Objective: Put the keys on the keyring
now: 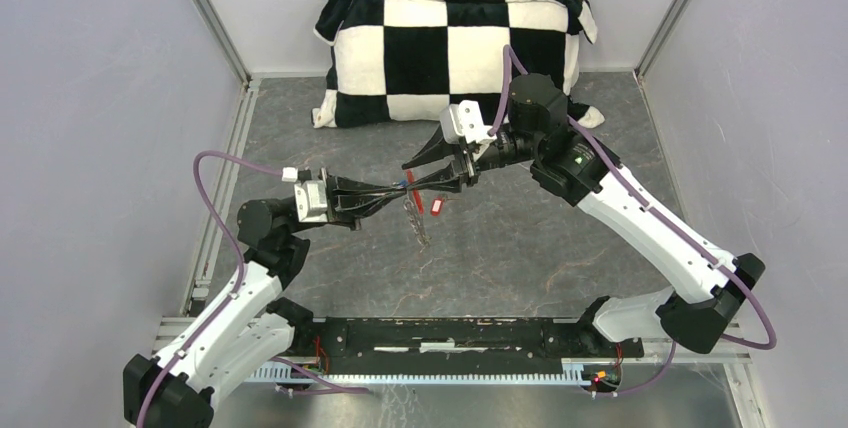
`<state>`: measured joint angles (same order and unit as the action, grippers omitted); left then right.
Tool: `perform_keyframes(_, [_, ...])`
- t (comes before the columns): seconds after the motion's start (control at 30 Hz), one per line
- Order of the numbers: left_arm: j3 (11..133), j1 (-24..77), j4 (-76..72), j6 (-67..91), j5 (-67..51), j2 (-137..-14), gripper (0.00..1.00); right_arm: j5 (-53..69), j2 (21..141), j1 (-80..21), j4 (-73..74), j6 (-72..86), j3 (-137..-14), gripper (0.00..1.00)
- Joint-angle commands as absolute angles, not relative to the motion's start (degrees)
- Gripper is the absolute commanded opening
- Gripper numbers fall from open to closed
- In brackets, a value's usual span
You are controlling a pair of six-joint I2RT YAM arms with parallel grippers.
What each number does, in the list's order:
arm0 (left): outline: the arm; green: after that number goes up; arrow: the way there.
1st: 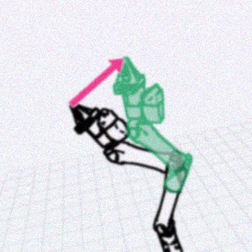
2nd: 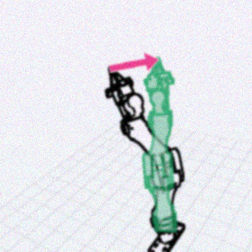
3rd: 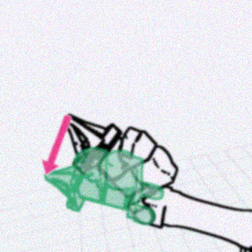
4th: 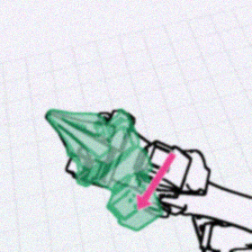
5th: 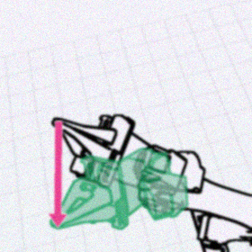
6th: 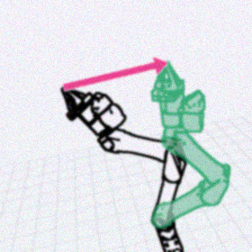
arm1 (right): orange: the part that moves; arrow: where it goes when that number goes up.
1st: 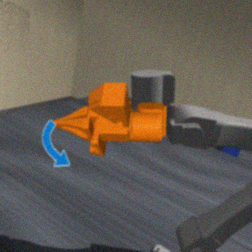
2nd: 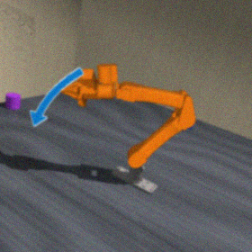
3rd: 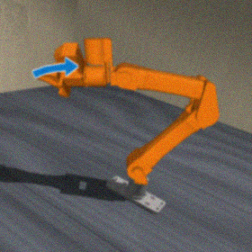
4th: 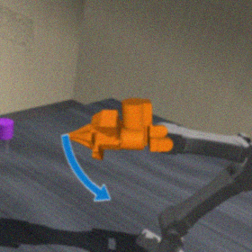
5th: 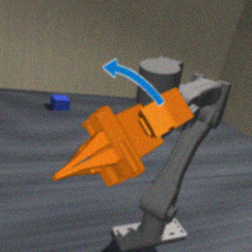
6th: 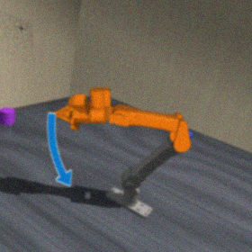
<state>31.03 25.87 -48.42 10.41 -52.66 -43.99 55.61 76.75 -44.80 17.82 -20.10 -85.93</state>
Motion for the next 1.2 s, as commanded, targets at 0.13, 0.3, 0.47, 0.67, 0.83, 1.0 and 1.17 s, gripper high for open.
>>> perform_keyframes(0.13, [34.35,26.02,-48.45,10.48,-52.29,-44.48,0.02,54.78,77.61,-46.05,21.82,-24.16,-89.93,0.42])
perform_keyframes(0.3, [34.6,26.03,-48.39,10.37,-52.38,-44.51,0.02,53.84,77.92,-46.37,22.71,-24.59,-90.11,0.42])
perform_keyframes(0.47, [34.8,26.02,-48.26,10.23,-52.38,-44.47,0.02,53.44,78.09,-46.62,22.9,-24.87,-90.42,0.37])
perform_keyframes(0.67, [34.88,26.02,-48.23,10.22,-52.36,-44.59,0.02,53.74,78.27,-46.71,22.86,-24.92,-90.27,0.27])
perform_keyframes(0.83, [35.19,26.02,-48.09,9.9,-52.47,-44.73,0.02,53.54,78.42,-46.8,23.89,-25.46,-90.18,0.22])
perform_keyframes(1.0, [35.65,26.03,-47.72,8.96,-53.97,-44.99,0.02,52.09,78.49,-46.9,24.17,-25.47,-90.17,0.04])
perform_keyframes(1.17, [36.95,26.02,-44.06,6.96,-56.84,-45.24,0.08,47.91,77.43,-46.88,22.35,-22.9,-88.7,0.0])
